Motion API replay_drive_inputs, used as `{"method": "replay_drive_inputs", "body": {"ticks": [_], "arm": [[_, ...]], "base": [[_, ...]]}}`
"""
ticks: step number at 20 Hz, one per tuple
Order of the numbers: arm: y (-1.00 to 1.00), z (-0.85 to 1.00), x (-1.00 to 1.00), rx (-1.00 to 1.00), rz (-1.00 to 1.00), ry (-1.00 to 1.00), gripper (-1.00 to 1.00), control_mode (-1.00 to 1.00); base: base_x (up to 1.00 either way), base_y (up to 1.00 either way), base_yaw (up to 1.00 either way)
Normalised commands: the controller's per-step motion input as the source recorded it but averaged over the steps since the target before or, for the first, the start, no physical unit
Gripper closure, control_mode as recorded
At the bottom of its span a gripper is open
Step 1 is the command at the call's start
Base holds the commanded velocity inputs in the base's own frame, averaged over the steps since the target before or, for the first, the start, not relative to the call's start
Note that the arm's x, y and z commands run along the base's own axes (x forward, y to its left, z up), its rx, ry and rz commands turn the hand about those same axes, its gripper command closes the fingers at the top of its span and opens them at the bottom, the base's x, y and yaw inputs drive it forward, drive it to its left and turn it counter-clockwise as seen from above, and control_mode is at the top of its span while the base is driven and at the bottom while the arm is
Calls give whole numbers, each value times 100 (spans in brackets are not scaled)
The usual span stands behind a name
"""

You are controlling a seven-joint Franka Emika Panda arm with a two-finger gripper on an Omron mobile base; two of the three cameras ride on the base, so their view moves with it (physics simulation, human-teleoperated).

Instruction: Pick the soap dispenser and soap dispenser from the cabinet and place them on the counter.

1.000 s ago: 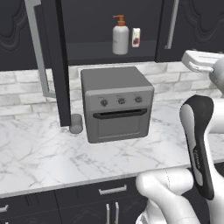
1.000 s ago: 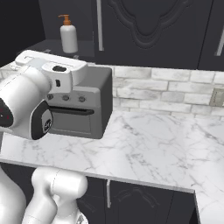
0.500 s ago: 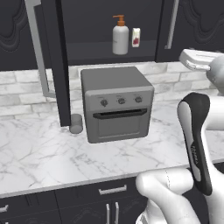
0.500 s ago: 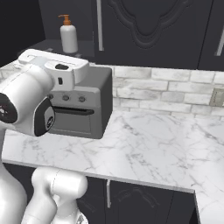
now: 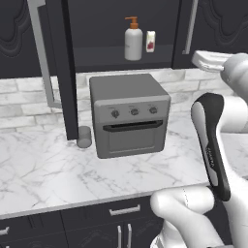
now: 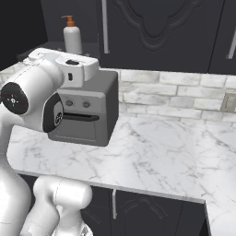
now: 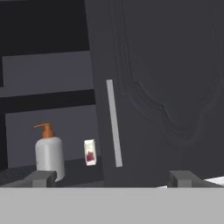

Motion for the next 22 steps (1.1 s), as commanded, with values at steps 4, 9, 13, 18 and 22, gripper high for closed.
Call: {"method": "replay_drive_inputs", "body": {"ticks": [4, 9, 13, 18, 22], "arm": [[-6, 0, 34, 1, 0, 5, -100, -100], [-10, 0, 34, 2, 0, 5, -100, -100], [-12, 0, 34, 1, 0, 5, -100, -100], [-12, -2, 39, 2, 0, 4, -100, -100], [-10, -7, 46, 1, 0, 4, -100, -100]], "base": [[0, 0, 0], [0, 0, 0], [0, 0, 0], [0, 0, 0], [0, 0, 0]]}}
